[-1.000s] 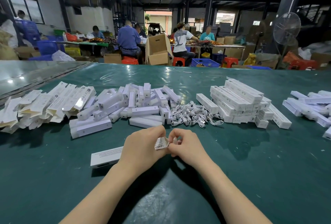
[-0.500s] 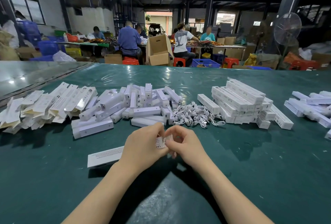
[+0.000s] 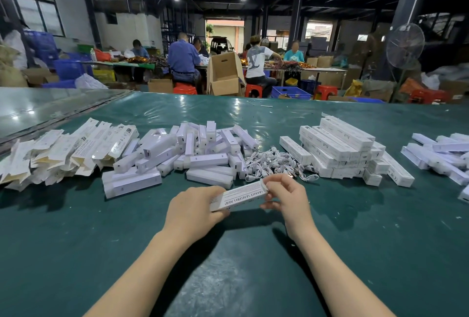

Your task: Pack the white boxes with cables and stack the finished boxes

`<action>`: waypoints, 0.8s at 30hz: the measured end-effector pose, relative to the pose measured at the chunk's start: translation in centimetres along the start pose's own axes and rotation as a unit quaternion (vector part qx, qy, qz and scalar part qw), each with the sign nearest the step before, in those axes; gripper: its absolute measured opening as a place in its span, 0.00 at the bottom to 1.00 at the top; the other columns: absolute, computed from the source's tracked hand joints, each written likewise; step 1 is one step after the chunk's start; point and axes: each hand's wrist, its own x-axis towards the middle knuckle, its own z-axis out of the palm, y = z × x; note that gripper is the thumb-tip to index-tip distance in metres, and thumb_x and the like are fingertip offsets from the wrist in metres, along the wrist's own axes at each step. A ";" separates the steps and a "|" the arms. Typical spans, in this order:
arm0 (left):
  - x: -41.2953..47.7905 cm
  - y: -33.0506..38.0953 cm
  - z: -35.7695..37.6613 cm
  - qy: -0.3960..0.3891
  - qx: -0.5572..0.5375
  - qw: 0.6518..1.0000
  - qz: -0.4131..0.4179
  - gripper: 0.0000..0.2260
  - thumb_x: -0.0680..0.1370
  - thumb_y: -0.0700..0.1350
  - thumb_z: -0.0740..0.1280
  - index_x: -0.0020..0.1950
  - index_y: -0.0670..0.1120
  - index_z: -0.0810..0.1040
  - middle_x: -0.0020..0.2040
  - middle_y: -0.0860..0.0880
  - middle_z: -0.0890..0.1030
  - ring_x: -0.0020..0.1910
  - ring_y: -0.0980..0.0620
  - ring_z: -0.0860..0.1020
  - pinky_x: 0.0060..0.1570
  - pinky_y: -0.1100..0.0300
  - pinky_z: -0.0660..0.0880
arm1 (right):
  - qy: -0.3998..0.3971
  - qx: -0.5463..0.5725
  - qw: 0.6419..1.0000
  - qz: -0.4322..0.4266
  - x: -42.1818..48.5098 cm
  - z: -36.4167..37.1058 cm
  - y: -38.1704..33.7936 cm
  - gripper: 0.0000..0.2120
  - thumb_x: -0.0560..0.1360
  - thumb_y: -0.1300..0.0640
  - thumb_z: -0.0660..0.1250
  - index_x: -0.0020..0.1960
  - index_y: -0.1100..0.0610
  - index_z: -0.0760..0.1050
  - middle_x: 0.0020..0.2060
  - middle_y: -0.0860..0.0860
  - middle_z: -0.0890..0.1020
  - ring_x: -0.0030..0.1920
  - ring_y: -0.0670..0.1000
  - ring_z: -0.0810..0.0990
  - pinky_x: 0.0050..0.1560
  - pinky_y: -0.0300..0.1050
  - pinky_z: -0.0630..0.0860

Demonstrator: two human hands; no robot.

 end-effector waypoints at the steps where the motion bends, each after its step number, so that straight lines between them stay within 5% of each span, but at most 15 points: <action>1: 0.0 0.0 0.1 0.004 -0.001 1.000 0.001 0.13 0.71 0.56 0.67 0.55 0.62 0.76 0.49 0.57 0.81 0.50 0.51 0.76 0.41 0.59 0.70 | -0.008 0.024 1.000 0.009 0.0 0.1 -0.1 0.10 0.74 0.68 0.63 0.37 0.58 0.75 0.29 0.50 0.76 0.24 0.42 0.72 0.26 0.39 0.76; 10: -0.2 0.5 0.4 0.029 -0.031 0.999 -0.003 0.12 0.70 0.55 0.69 0.53 0.63 0.77 0.48 0.59 0.82 0.49 0.53 0.77 0.41 0.59 0.71 | 0.020 0.084 0.996 0.029 0.3 -0.3 -0.3 0.08 0.74 0.70 0.64 0.38 0.62 0.76 0.24 0.48 0.78 0.22 0.41 0.72 0.25 0.35 0.75; 24: -0.4 0.9 0.0 0.030 -0.071 0.997 -0.028 0.11 0.68 0.54 0.71 0.49 0.64 0.79 0.44 0.59 0.83 0.45 0.53 0.78 0.41 0.59 0.73 | 0.023 0.068 0.997 -0.002 0.3 -0.2 0.0 0.10 0.75 0.68 0.63 0.37 0.61 0.74 0.33 0.55 0.79 0.29 0.45 0.79 0.30 0.39 0.78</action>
